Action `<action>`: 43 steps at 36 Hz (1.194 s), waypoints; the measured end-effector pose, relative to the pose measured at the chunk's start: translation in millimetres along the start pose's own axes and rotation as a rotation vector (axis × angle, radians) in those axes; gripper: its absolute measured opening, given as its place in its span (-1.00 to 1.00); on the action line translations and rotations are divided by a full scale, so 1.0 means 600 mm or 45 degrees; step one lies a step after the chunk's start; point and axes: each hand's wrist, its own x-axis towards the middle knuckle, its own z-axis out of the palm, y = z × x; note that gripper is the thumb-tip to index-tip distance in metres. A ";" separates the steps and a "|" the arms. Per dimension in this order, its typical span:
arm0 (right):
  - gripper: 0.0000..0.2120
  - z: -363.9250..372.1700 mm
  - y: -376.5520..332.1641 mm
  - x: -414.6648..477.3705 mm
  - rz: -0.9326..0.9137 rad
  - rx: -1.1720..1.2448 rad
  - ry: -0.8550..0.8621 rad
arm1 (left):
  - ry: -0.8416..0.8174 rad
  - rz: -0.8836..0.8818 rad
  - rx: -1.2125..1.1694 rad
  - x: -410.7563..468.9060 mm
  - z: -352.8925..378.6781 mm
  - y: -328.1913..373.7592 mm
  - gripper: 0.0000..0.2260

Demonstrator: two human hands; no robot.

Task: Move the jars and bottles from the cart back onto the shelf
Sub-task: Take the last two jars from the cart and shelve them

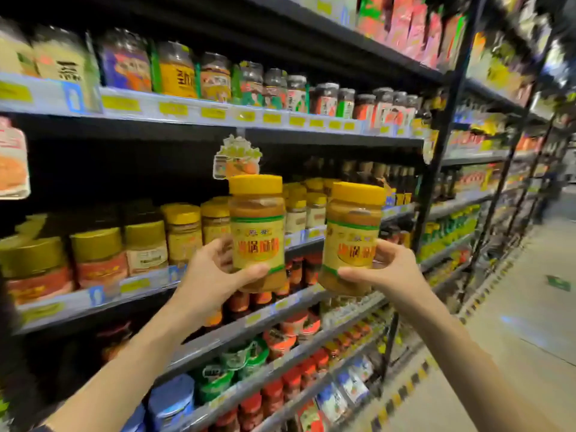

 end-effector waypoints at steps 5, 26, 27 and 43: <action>-0.64 -0.068 0.037 0.041 0.020 -0.049 0.106 | -0.114 -0.006 -0.024 0.083 0.084 -0.028 -0.42; -0.60 -0.248 0.198 0.319 0.040 -0.098 0.275 | -0.319 -0.012 -0.070 0.454 0.317 -0.149 -0.44; -0.59 -0.255 0.206 0.330 0.038 -0.094 0.270 | -0.315 -0.012 -0.069 0.469 0.327 -0.155 -0.41; -0.53 -0.420 0.352 0.560 -0.021 -0.064 -0.022 | 0.015 -0.108 0.057 0.663 0.502 -0.253 -0.46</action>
